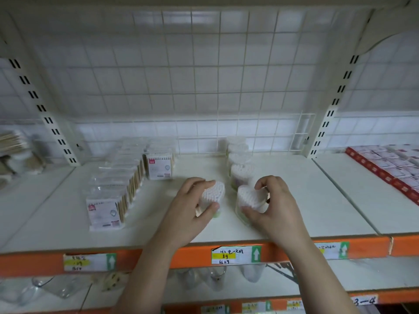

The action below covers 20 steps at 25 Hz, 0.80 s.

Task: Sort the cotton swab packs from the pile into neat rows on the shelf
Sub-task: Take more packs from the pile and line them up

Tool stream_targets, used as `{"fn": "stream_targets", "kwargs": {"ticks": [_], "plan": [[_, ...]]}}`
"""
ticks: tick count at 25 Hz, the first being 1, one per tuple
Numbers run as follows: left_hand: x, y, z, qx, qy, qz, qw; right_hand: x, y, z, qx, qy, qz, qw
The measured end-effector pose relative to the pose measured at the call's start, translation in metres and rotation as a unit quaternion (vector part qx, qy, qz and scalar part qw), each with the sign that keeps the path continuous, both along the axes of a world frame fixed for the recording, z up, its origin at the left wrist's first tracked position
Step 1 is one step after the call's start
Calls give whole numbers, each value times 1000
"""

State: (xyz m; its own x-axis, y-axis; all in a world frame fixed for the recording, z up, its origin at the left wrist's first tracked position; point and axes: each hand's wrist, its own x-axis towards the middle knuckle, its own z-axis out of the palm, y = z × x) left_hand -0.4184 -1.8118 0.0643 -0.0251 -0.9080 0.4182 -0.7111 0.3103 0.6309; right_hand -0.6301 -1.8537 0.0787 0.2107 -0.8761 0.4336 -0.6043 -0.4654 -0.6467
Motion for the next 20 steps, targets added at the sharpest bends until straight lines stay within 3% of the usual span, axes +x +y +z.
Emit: {"fn": "stream_targets", "kwargs": {"ticks": [6,20], "plan": [[-19,-3,1,-32,-1,82,996,-2,-1,-13,-53,-27,25,998],[-18,6,-1,-9,57,106,993,1,-15,-24,-57,-37,11,998]]}}
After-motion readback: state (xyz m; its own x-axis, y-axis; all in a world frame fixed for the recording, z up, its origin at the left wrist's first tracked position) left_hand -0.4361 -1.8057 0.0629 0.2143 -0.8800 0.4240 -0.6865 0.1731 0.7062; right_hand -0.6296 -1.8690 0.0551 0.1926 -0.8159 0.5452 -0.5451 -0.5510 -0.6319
